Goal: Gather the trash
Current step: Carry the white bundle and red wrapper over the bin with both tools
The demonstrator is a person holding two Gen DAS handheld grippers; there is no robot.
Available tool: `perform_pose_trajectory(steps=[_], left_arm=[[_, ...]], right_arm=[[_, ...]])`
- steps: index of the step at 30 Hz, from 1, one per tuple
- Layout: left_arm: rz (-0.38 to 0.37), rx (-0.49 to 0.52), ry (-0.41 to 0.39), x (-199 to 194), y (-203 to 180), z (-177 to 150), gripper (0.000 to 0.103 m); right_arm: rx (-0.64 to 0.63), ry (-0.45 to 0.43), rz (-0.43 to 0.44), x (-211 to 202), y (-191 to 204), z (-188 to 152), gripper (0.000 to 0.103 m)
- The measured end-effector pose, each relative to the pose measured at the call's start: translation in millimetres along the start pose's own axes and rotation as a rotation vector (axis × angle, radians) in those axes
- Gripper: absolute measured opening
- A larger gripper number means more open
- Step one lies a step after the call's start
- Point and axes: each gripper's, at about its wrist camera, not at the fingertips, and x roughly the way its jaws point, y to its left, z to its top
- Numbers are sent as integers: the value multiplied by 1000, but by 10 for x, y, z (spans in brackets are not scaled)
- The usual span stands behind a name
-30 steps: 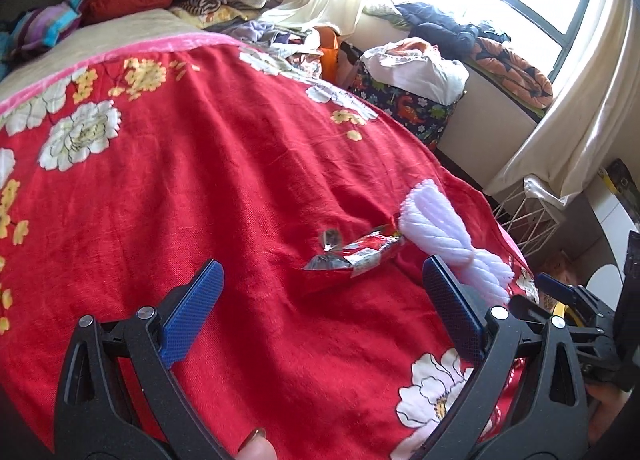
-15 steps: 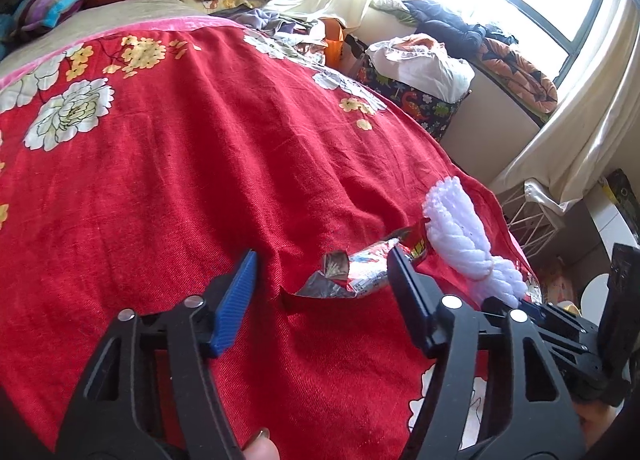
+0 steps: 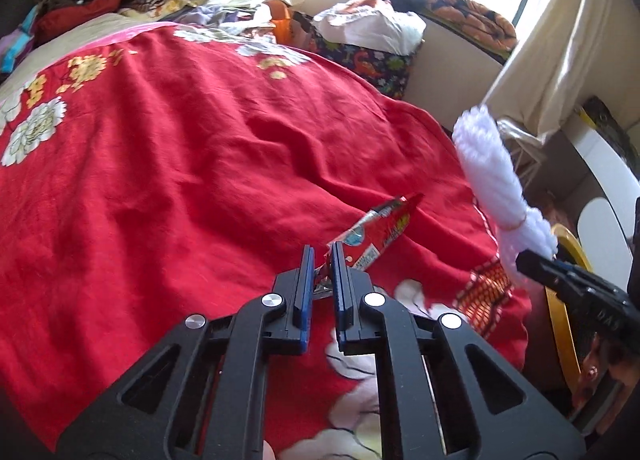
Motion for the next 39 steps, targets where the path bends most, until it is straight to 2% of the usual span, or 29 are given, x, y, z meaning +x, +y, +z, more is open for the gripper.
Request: perform_pose_trajectory(steps=[13,24,39], left_arm=[[-93,92,-30,-203,-674,10,4],[-150,162,-43,-321,-1154,-20,4],[-215,229,-61,-456,-1525,-76,4]], right_arm=[[138,-120,-31,-733,-522,-185,29],[241,-161,-66,-1042,-917,-324,29],[291,-194,-153,-1371,-1233,-508,29]])
